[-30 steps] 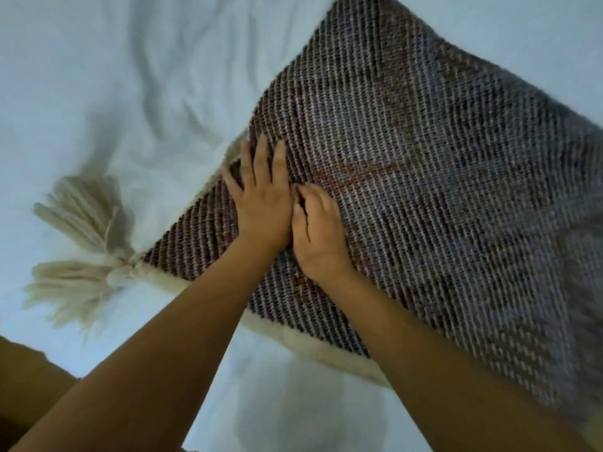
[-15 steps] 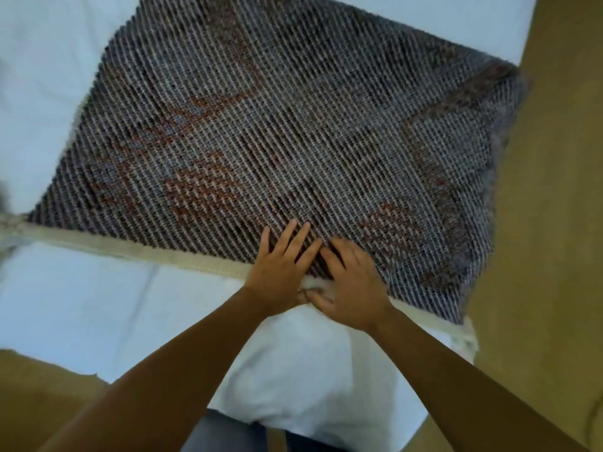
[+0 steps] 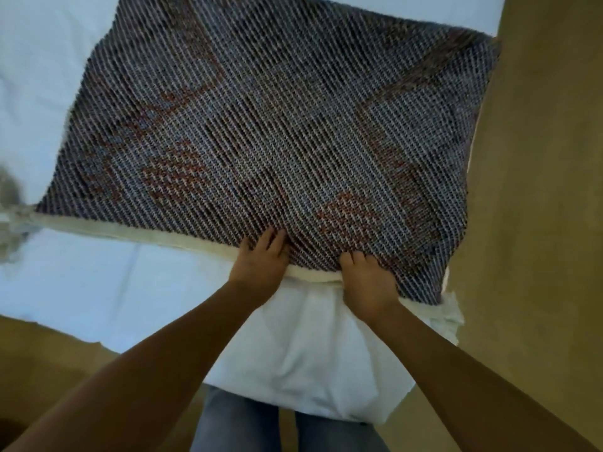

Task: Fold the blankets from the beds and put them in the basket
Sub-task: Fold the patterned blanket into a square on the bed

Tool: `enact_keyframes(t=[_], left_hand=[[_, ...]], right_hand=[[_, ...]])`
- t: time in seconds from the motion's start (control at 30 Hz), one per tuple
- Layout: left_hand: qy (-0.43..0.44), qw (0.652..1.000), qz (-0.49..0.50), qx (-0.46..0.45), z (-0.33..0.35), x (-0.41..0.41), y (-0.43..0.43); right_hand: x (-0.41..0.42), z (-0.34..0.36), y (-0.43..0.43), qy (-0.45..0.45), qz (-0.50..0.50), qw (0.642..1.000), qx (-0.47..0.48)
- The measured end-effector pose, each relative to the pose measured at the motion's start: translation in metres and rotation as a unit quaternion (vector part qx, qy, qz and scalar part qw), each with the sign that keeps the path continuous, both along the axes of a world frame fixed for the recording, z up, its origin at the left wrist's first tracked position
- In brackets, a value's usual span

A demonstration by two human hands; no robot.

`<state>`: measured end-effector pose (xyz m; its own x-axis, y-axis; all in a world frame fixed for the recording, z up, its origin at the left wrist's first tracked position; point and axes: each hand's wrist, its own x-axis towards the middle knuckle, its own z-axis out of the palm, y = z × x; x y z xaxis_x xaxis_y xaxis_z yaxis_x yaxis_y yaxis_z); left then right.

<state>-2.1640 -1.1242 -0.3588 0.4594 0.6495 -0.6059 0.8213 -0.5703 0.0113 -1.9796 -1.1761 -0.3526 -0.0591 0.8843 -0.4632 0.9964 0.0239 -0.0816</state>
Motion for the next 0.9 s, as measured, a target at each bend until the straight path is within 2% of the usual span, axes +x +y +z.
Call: enact_keyframes(t=[0.07,0.1,0.2,0.27,0.33,0.37,0.4,0.43,0.5,0.53,0.57,0.63,0.73,0.83,0.9], left_hand=[[0.069,0.997,0.0,-0.03,0.002,0.005,-0.006],[0.078,0.995,0.023,-0.052,0.003,0.012,-0.008],[0.012,0.985,0.131,-0.113,0.009,0.045,-0.009],[-0.082,0.97,0.198,-0.118,0.013,0.068,-0.007],[-0.161,0.957,0.224,-0.086,0.015,0.091,-0.002],[-0.18,0.958,0.212,-0.064,0.015,0.104,0.0],[-0.19,0.962,0.189,-0.048,0.016,0.119,0.001],[-0.196,0.966,0.166,-0.041,0.016,0.135,0.001],[-0.211,0.965,0.145,-0.053,0.019,0.169,0.001],[-0.223,0.961,0.153,-0.061,0.021,0.185,0.001],[-0.239,0.953,0.173,-0.063,0.023,0.2,0.003],[-0.26,0.939,0.217,-0.056,0.026,0.226,0.011],[-0.206,0.958,0.194,-0.045,0.027,0.26,0.026],[-0.132,0.974,0.176,-0.046,0.025,0.292,0.04],[-0.108,0.976,0.184,-0.032,0.021,0.31,0.047]], right_hand=[[0.003,-0.005,-0.001,0.011,-0.004,0.994,-0.108],[0.007,-0.006,0.001,0.032,-0.003,0.991,-0.131],[0.03,-0.003,0.008,0.206,-0.083,0.965,-0.141],[0.053,0.001,0.008,0.32,-0.216,0.92,-0.063],[0.085,-0.001,0.008,0.297,-0.35,0.884,0.092],[0.101,-0.004,0.007,0.259,-0.408,0.864,0.138],[0.116,-0.006,0.007,0.239,-0.464,0.84,0.146],[0.13,-0.009,0.007,0.253,-0.522,0.806,0.118],[0.144,-0.013,0.008,0.354,-0.613,0.706,0.021],[0.147,-0.014,0.007,0.398,-0.629,0.668,-0.025],[0.147,-0.013,0.006,0.418,-0.623,0.659,-0.056],[0.146,-0.014,0.001,0.436,-0.593,0.672,-0.074],[0.141,-0.014,-0.003,0.441,-0.56,0.701,-0.021],[0.134,-0.012,-0.004,0.37,-0.539,0.756,0.034],[0.128,-0.011,-0.006,0.328,-0.536,0.776,0.055]])
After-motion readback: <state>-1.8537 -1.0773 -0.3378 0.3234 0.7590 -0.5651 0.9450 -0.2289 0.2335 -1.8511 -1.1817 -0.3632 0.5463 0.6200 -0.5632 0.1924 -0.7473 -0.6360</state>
